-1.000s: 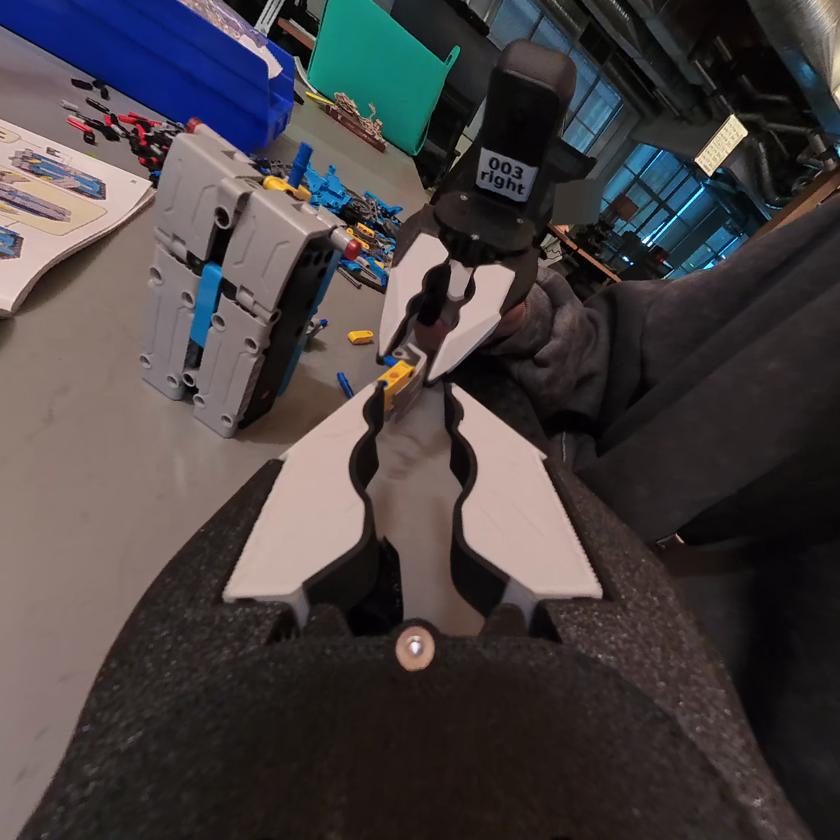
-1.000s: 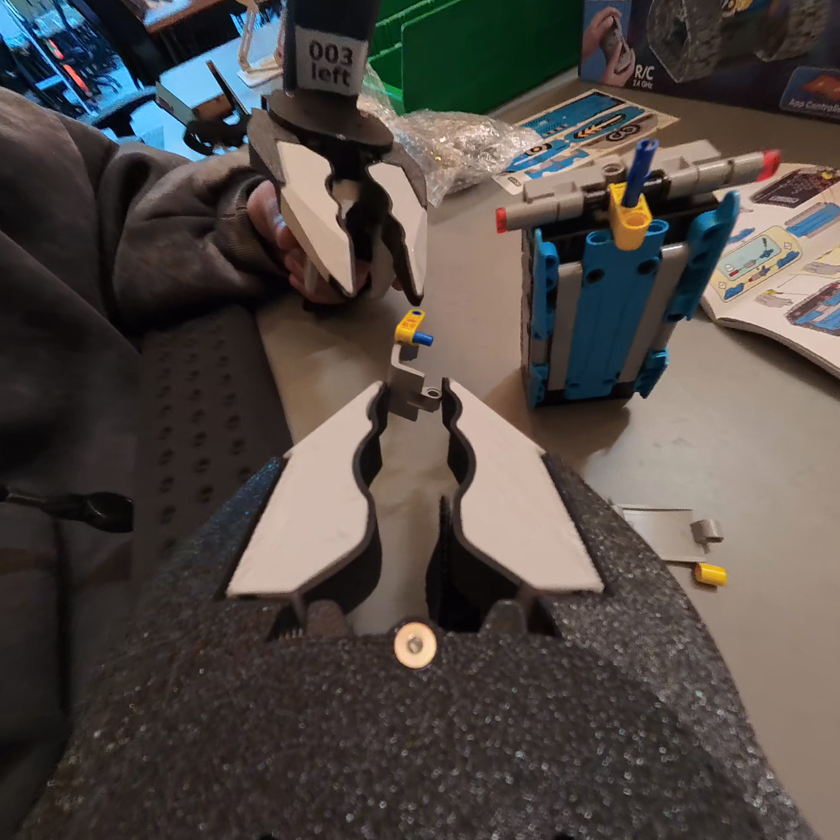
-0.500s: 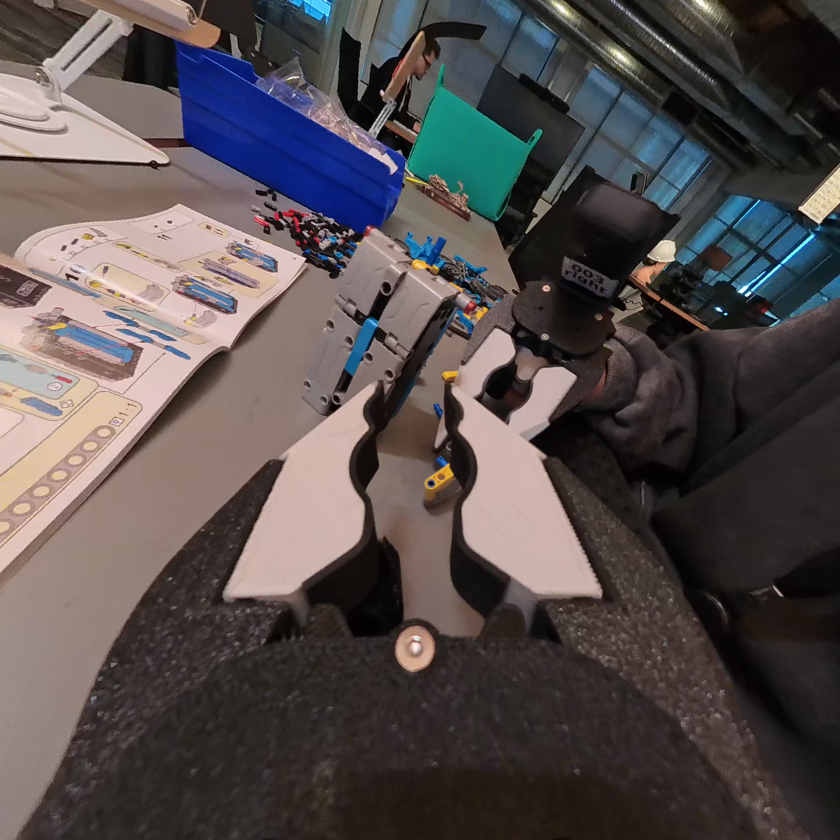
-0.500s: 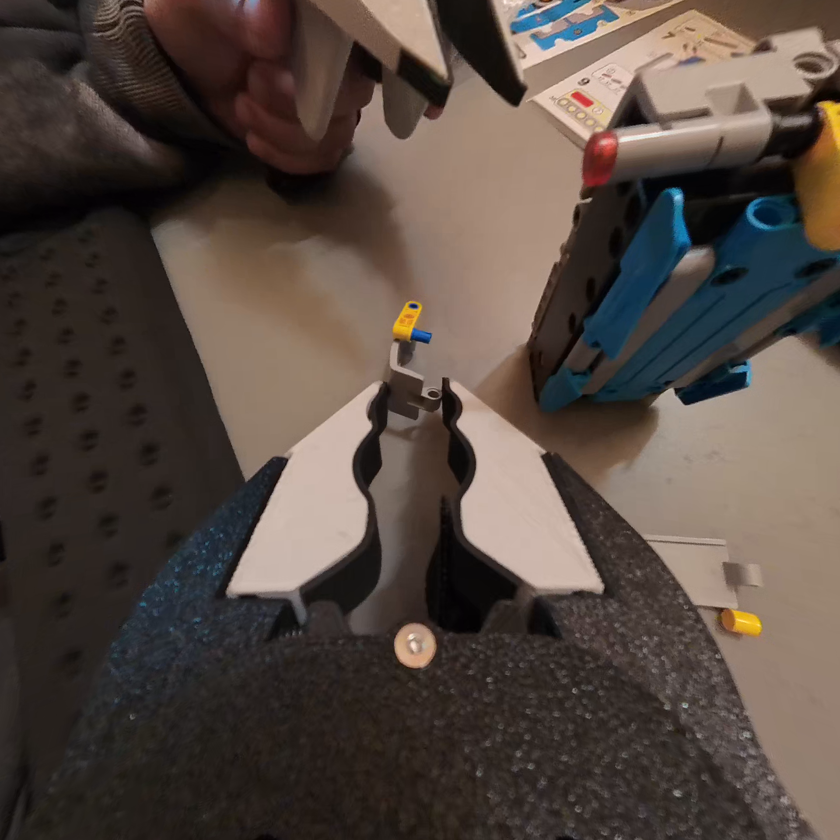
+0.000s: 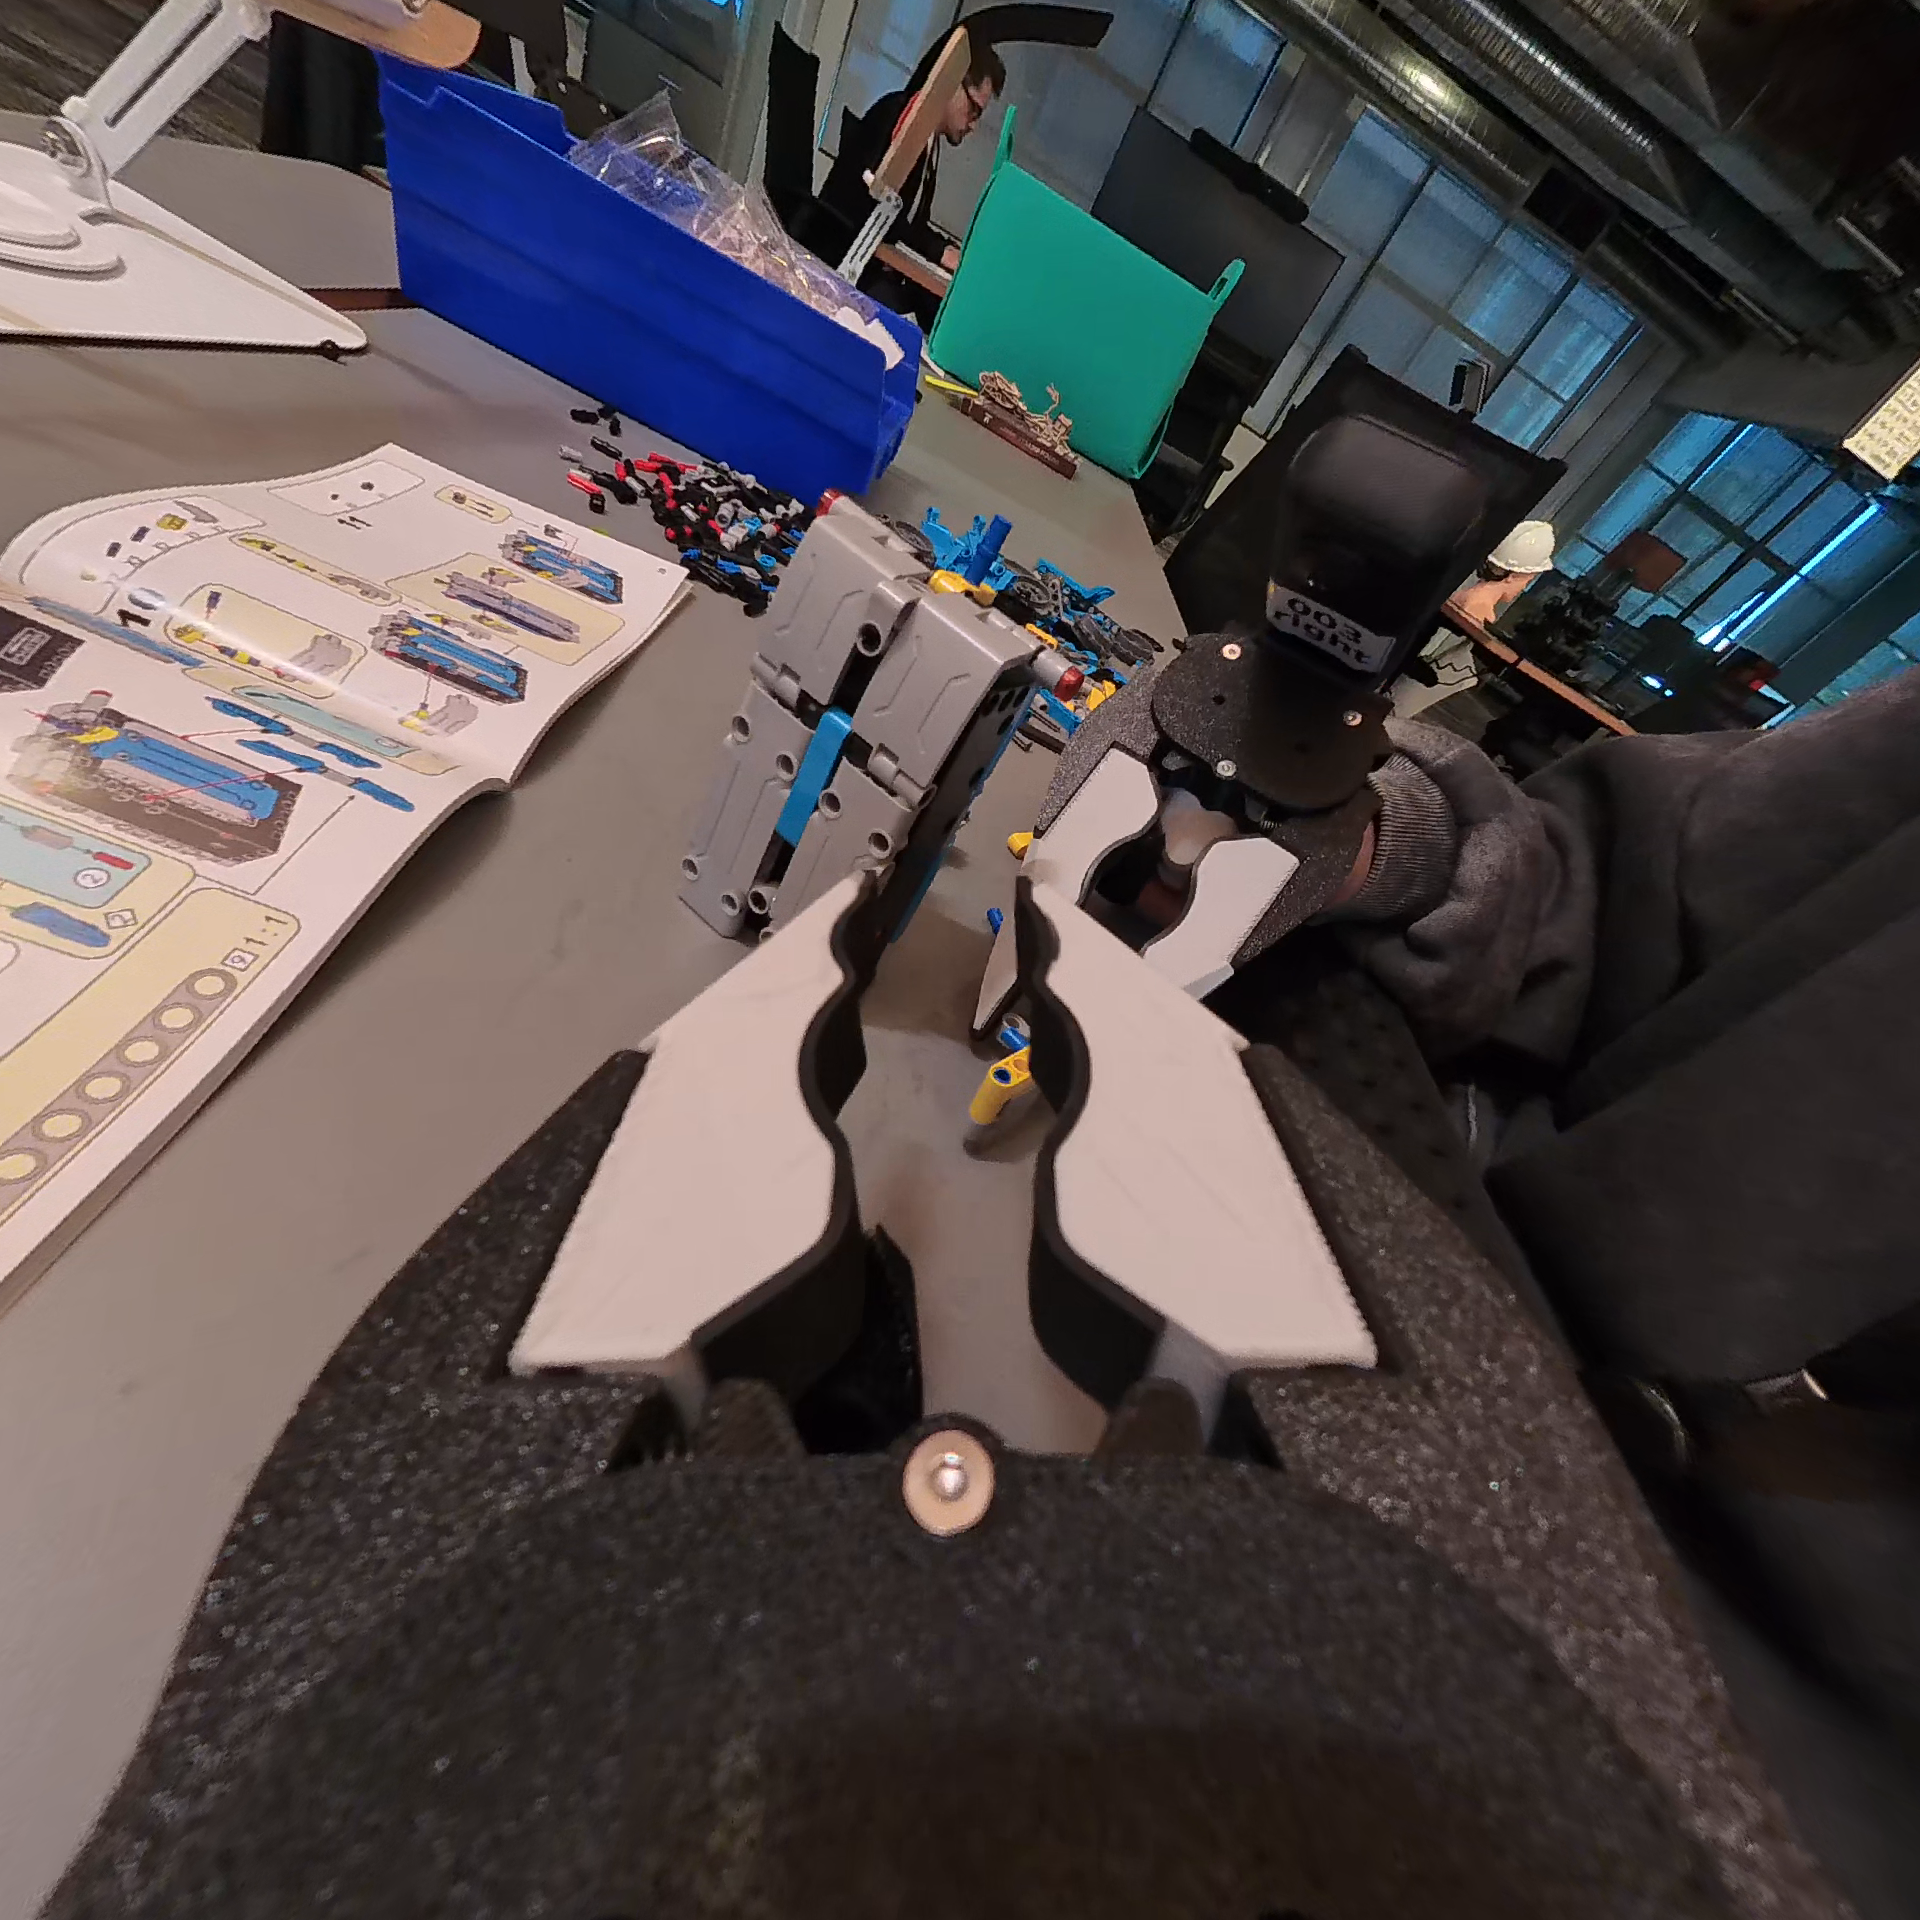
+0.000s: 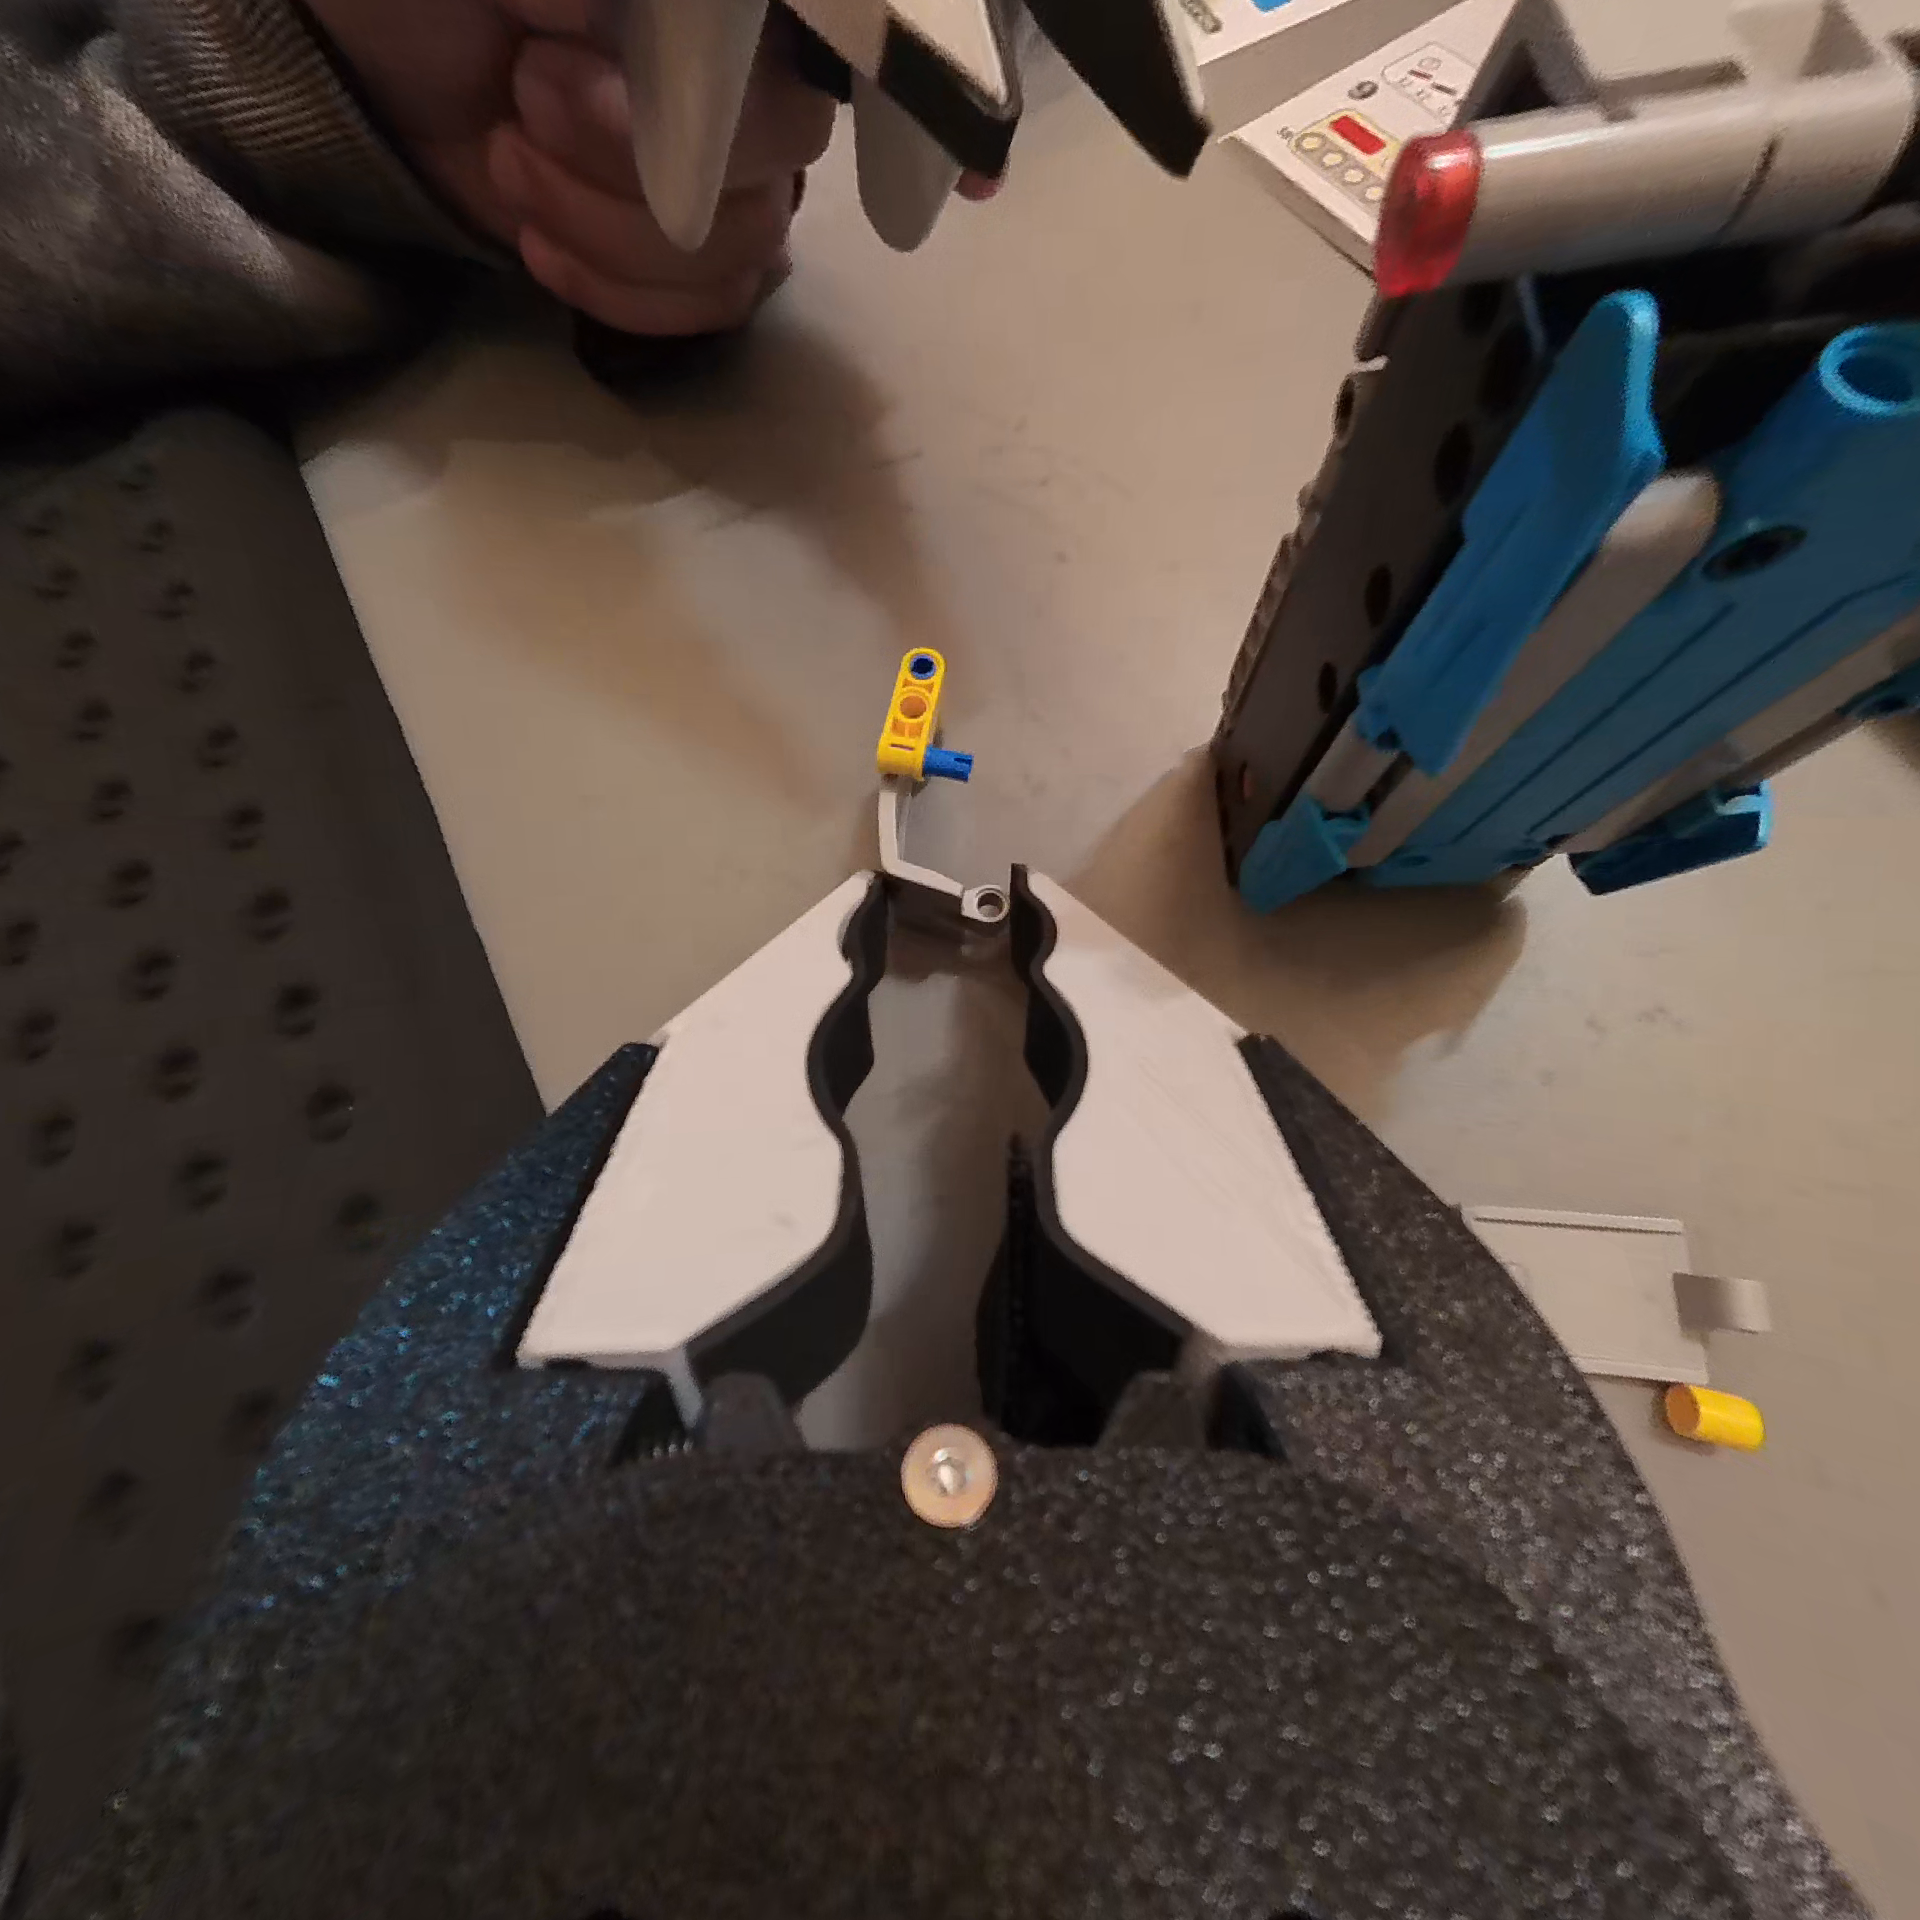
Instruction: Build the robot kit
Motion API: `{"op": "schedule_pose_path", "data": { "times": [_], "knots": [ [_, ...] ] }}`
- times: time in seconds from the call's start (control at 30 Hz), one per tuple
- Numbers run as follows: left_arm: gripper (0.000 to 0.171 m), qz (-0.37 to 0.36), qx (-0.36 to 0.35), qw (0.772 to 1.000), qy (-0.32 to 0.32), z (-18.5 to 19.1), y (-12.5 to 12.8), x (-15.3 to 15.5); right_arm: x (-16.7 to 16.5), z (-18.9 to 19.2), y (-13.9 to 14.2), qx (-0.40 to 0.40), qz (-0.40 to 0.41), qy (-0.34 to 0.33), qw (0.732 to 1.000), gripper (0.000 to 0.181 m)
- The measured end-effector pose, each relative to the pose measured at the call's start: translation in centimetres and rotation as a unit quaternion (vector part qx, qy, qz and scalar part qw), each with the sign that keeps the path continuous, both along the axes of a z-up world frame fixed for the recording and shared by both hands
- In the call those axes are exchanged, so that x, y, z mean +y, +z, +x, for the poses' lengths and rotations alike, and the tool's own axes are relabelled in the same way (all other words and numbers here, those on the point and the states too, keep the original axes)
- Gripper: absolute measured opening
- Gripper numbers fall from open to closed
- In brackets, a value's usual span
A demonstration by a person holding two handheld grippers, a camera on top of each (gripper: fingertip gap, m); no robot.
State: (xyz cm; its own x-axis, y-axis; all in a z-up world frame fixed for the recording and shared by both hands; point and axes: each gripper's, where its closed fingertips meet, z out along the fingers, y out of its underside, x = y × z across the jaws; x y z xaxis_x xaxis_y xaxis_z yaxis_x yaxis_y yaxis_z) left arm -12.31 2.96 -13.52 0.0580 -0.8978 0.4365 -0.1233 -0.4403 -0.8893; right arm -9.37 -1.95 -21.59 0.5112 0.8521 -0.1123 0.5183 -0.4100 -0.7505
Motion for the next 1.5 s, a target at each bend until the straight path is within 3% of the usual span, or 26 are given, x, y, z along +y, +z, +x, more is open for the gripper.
{"op": "schedule_pose_path", "data": {
  "times": [0.2, 0.4, 0.57, 0.73, 0.77, 0.93, 1.17, 1.3, 1.5],
  "knots": [
    [0.025, 0.01, 0.016, 1.0, 0.001, 0.2, -0.4, -0.2, -0.4, -0.2, -0.2, -0.001, -0.006, 0.014, 1.0, 0.033],
    [0.045, 0.079, 0.107, 0.988, 0.075, 1.9, -1.8, 0.6, 0.5, 0.9, 1.5, 0.025, 0.016, -0.022, 0.999, 0.049],
    [0.074, 0.098, 0.171, 0.969, 0.15, 5.0, -1.7, 0.7, 1.3, 4.7, 5.1, 0.056, 0.068, -0.07, 0.994, 0.047],
    [0.075, 0.055, 0.202, 0.958, 0.195, 6.9, -2.5, 1.6, 2.6, 8.7, 5.1, 0.059, 0.114, -0.15, 0.98, 0.046],
    [0.069, 0.062, 0.207, 0.956, 0.2, 6.9, -2.5, 1.7, 2.6, 8.8, 5.5, 0.07, 0.115, -0.157, 0.978, 0.046],
    [0.052, 0.15, 0.246, 0.946, 0.146, 6.9, -2.9, 1.5, 2.7, 9.2, 6.4, 0.109, 0.114, -0.165, 0.974, 0.041],
    [0.052, 0.203, 0.247, 0.947, 0.025, 4.8, -3.0, 3.1, 2.6, 8.5, 5.1, 0.082, 0.094, -0.148, 0.981, 0.04],
    [0.052, 0.188, 0.244, 0.951, -0.027, 3.7, -3.0, 3.5, 2.6, 8.3, 4.6, 0.071, 0.086, -0.142, 0.984, 0.04],
    [0.052, 0.183, 0.234, 0.954, -0.045, 3.2, -3.0, 3.9, 2.9, 8.5, 4.6, 0.085, 0.073, -0.148, 0.983, 0.041]
  ]
}}
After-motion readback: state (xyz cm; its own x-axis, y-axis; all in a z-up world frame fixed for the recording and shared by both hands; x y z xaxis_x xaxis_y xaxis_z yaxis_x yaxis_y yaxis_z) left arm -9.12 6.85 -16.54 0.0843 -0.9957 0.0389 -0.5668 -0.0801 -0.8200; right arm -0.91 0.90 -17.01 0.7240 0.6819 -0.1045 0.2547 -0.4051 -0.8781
